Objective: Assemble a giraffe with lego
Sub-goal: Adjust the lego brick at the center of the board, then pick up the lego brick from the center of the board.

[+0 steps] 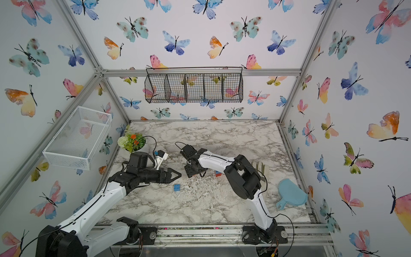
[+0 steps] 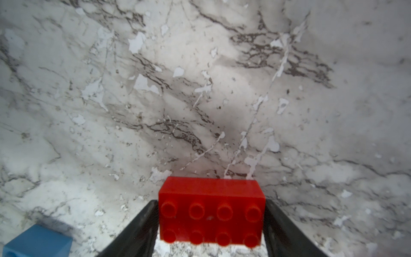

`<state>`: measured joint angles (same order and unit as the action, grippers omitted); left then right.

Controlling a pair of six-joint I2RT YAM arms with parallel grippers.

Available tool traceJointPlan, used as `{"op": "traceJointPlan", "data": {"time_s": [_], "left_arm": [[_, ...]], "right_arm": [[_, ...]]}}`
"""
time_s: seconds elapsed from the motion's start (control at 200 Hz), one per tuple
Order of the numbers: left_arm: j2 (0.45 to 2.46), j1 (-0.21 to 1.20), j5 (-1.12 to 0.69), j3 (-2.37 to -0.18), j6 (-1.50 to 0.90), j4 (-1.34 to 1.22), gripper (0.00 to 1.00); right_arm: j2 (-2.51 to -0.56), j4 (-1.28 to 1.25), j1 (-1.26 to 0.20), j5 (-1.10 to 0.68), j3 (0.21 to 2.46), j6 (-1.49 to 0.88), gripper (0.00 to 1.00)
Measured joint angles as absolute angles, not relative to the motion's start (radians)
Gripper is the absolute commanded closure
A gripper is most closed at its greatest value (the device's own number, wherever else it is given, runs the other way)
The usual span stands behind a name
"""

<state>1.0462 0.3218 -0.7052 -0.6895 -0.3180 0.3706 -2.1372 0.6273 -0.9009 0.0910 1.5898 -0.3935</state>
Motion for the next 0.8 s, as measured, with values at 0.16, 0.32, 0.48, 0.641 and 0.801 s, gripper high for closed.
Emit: {"op": "traceJointPlan", "data": {"time_s": [0.16, 0.32, 0.48, 0.641, 0.801], "left_arm": [[1.046, 0.322, -0.705, -0.69, -0.318, 0.371, 0.02], [1.046, 0.322, -0.705, -0.69, -0.318, 0.371, 0.02], [1.046, 0.322, -0.705, -0.69, -0.318, 0.371, 0.02], [1.054, 0.322, -0.707, -0.69, -0.318, 0.364, 0.02], [1.07, 0.322, -0.719, -0.689, -0.32, 0.355, 0.02]], "right_arm": [[-2.137, 0.63, -0.901, 0.091, 1.59, -0.392, 0.3], [-2.137, 0.637, -0.901, 0.091, 1.59, -0.392, 0.36], [-2.137, 0.65, -0.901, 0.098, 1.595, -0.392, 0.38], [-2.137, 0.688, -0.901, 0.117, 1.619, -0.392, 0.38], [-2.134, 0.734, -0.897, 0.131, 1.665, -0.392, 0.38]]}}
